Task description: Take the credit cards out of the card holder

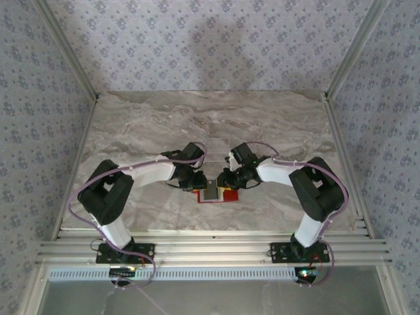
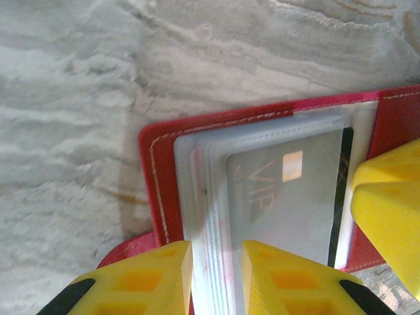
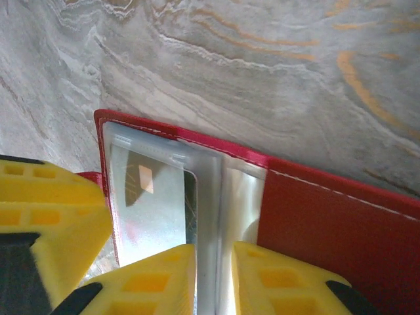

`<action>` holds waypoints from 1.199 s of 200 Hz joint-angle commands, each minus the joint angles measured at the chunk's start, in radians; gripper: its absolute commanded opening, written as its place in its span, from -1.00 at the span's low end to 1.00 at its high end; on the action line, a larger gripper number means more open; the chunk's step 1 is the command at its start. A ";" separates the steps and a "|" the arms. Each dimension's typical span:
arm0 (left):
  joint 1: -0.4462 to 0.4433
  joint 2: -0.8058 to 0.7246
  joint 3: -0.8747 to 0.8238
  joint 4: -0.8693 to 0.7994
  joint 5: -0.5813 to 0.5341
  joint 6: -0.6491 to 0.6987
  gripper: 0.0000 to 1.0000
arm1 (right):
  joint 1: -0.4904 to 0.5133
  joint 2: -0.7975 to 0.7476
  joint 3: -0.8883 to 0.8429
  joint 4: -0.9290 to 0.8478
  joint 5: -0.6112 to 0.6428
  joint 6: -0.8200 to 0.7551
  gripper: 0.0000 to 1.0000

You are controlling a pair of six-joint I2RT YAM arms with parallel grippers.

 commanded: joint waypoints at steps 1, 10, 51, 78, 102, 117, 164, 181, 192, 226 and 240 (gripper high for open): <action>-0.012 -0.045 0.007 -0.056 -0.034 -0.017 -0.42 | 0.010 0.030 0.035 -0.010 -0.031 -0.041 -0.57; -0.014 -0.049 0.009 -0.062 -0.044 -0.023 -0.40 | 0.013 0.033 0.041 -0.014 -0.030 -0.040 -0.59; -0.019 -0.042 0.015 -0.049 -0.031 -0.026 -0.39 | 0.021 0.024 0.049 -0.029 -0.029 -0.044 -0.69; -0.021 -0.014 0.016 -0.037 -0.026 -0.020 -0.40 | 0.023 0.013 0.048 -0.039 -0.021 -0.043 -0.71; -0.021 0.009 0.014 -0.012 -0.006 -0.019 -0.41 | 0.022 -0.012 0.040 -0.052 0.008 -0.036 -0.70; -0.021 0.030 0.011 -0.005 0.000 -0.019 -0.43 | 0.022 -0.024 0.038 -0.056 0.013 -0.029 -0.69; -0.021 0.054 -0.007 -0.009 -0.011 -0.016 -0.54 | 0.023 -0.030 0.044 -0.063 0.020 -0.020 -0.52; -0.022 0.052 -0.012 -0.008 -0.010 -0.017 -0.55 | 0.024 -0.020 0.047 -0.072 0.028 -0.020 -0.48; -0.022 0.051 -0.016 -0.007 -0.010 -0.019 -0.55 | 0.026 -0.010 0.052 -0.075 0.027 -0.020 -0.46; -0.022 0.053 -0.022 -0.003 -0.006 -0.019 -0.55 | 0.037 0.020 0.052 -0.062 0.032 0.008 -0.46; -0.022 0.051 -0.024 -0.001 -0.005 -0.021 -0.55 | 0.039 0.028 0.051 -0.053 0.034 0.015 -0.46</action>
